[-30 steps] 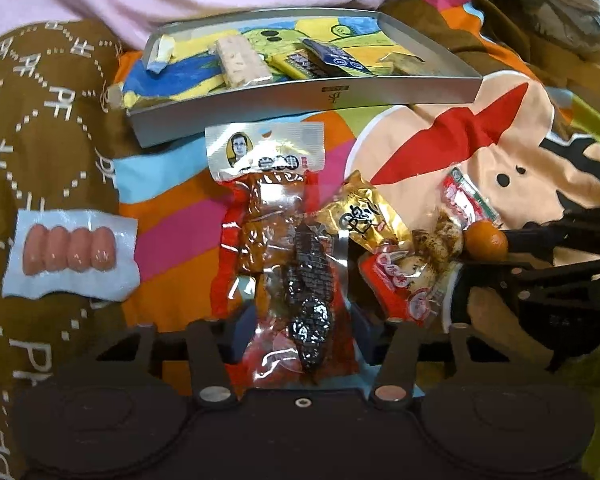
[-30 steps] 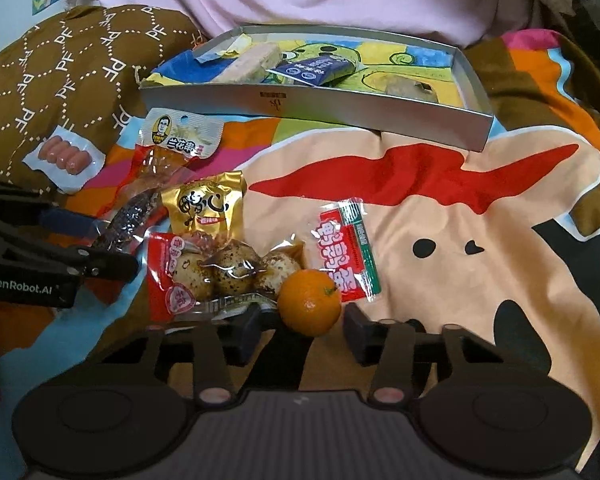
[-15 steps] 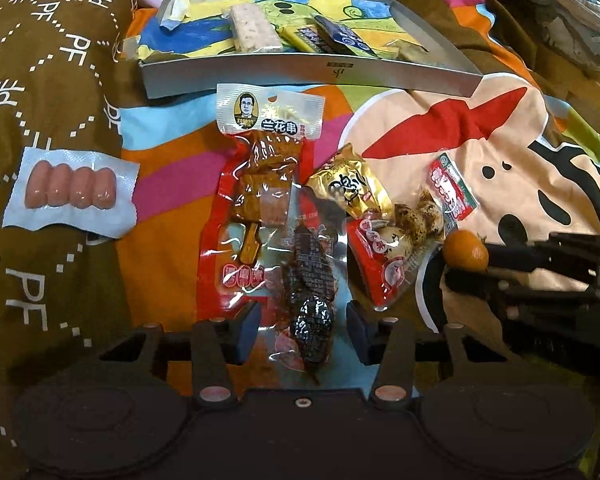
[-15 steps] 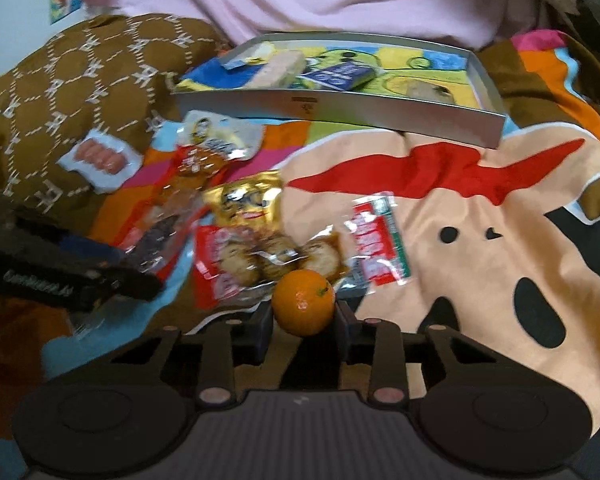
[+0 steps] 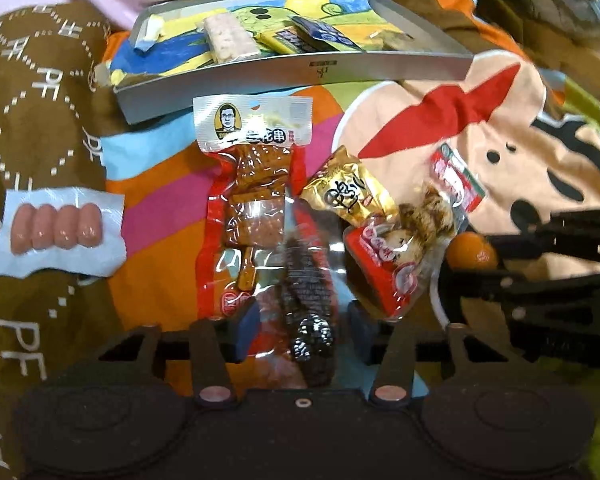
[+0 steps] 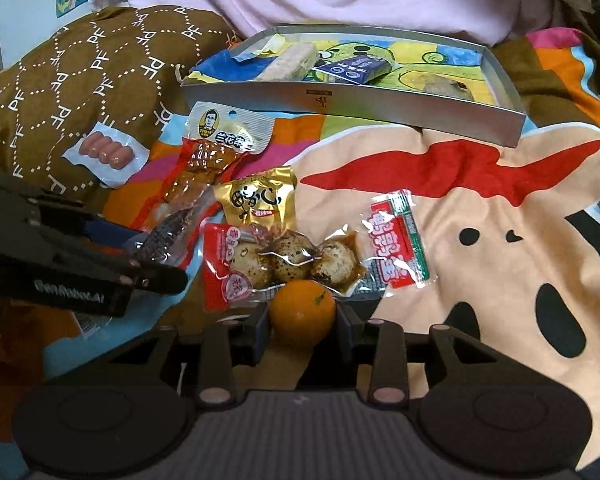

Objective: Organize snacks
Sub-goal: 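Close the right tool on the mandarin while the left tool grips the jerky pack, then carry the mandarin and jerky pack into the grey tray and open both tools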

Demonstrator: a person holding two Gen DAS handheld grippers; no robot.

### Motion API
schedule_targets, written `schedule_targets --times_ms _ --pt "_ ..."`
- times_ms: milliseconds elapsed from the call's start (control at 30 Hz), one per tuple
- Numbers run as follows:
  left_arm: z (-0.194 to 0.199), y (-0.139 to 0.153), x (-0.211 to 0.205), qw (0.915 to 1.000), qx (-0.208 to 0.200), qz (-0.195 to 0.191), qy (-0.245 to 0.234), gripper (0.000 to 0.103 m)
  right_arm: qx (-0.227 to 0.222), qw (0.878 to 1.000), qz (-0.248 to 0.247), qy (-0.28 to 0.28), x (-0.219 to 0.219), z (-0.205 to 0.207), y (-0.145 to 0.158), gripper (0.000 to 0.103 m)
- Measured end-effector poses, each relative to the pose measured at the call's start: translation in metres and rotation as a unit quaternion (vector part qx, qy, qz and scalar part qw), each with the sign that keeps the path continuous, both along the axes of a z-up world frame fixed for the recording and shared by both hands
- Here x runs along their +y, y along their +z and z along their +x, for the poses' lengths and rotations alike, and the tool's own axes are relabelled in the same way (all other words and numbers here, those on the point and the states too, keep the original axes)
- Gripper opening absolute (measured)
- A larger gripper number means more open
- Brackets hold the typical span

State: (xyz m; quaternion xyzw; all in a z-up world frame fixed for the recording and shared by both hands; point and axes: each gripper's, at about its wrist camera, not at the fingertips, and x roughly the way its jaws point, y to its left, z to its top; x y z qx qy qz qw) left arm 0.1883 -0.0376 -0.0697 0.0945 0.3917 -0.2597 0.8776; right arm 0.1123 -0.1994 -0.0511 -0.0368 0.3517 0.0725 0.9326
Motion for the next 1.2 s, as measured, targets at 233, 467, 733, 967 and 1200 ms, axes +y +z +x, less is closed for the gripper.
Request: schedule_targets --times_ms 233,467,733,967,1200 --pt "-0.001 0.002 0.003 0.9998 0.014 -0.015 0.001 0.045 -0.001 1.000 -0.004 -0.006 0.003 0.001 -0.002 0.039" --pt "-0.012 0.005 0.002 0.9987 0.029 -0.042 0.004 0.045 -0.029 0.999 -0.036 -0.006 0.013 -0.018 0.001 0.038" --pt "-0.016 0.008 0.006 0.9925 0.067 -0.102 0.008 0.045 -0.058 0.997 -0.059 -0.002 0.020 -0.037 0.006 0.038" --pt "-0.016 0.018 0.013 0.9875 0.063 -0.143 0.021 0.045 -0.078 0.995 -0.060 -0.006 0.017 -0.042 0.012 0.038" --pt "-0.012 0.041 0.026 0.9824 0.023 -0.179 0.049 0.045 -0.100 0.994 -0.051 -0.004 0.016 -0.037 0.025 0.038"
